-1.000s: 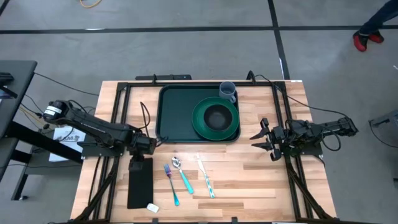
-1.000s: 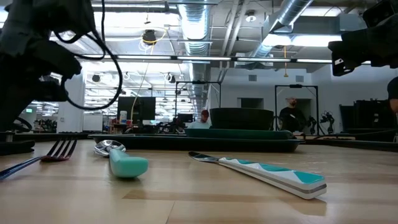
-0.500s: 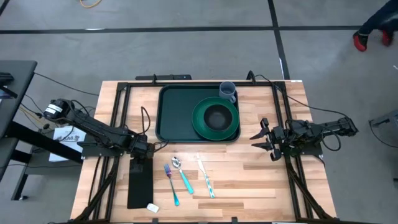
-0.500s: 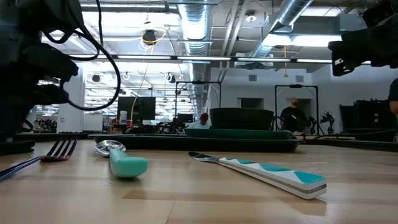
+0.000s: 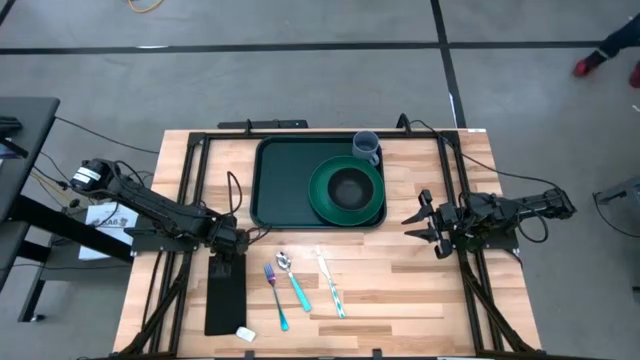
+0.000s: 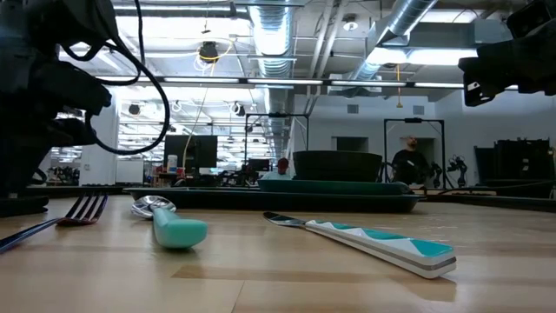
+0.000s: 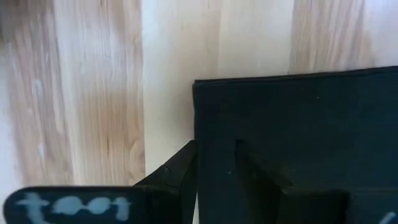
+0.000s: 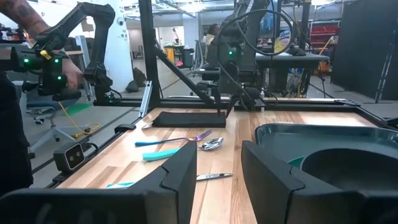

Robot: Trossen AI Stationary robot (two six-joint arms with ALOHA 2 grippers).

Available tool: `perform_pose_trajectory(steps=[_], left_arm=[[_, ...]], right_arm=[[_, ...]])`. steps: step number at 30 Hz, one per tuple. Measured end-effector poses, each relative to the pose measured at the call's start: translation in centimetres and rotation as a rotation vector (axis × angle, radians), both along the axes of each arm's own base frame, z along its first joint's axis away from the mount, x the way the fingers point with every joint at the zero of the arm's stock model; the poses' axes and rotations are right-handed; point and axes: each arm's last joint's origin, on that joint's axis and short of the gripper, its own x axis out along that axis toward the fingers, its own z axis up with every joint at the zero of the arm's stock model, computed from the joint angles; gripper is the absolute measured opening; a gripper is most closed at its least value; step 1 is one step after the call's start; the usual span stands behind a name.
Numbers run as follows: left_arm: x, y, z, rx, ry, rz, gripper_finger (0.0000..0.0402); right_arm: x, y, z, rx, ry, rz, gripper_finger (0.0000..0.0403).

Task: Set up tray
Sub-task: Put the black napkin on the black tray to the left of the green plate

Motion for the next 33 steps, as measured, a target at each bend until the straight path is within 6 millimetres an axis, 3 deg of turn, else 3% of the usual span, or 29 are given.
perform_pose_trajectory(steps=[5,12,18,21,26,33], left_arm=[[0.4,-0.2,-0.6,-0.006,0.015,-0.010,0.0091],[1.3,-0.8,-2.8,0.061,0.096,-0.045,0.0091],[1.6,-0.8,-2.8,0.078,0.100,-0.062,0.0089],[1.7,-0.9,-2.6,0.085,0.091,-0.061,0.0072],[1.9,-1.0,-2.6,0.079,0.080,-0.044,0.0011],[1.9,-0.9,-2.5,0.097,0.082,0.018,0.0003]], right_arm=[[0.0,0.0,0.0,0.000,0.000,0.000,0.0118],[0.0,0.0,0.0,0.000,0.000,0.000,0.0118],[0.0,0.0,0.0,0.000,0.000,0.000,0.0118],[0.0,0.0,0.0,0.000,0.000,0.000,0.0118],[0.0,0.0,0.0,0.000,0.000,0.000,0.0118],[0.0,0.0,0.0,0.000,0.000,0.000,0.0118]])
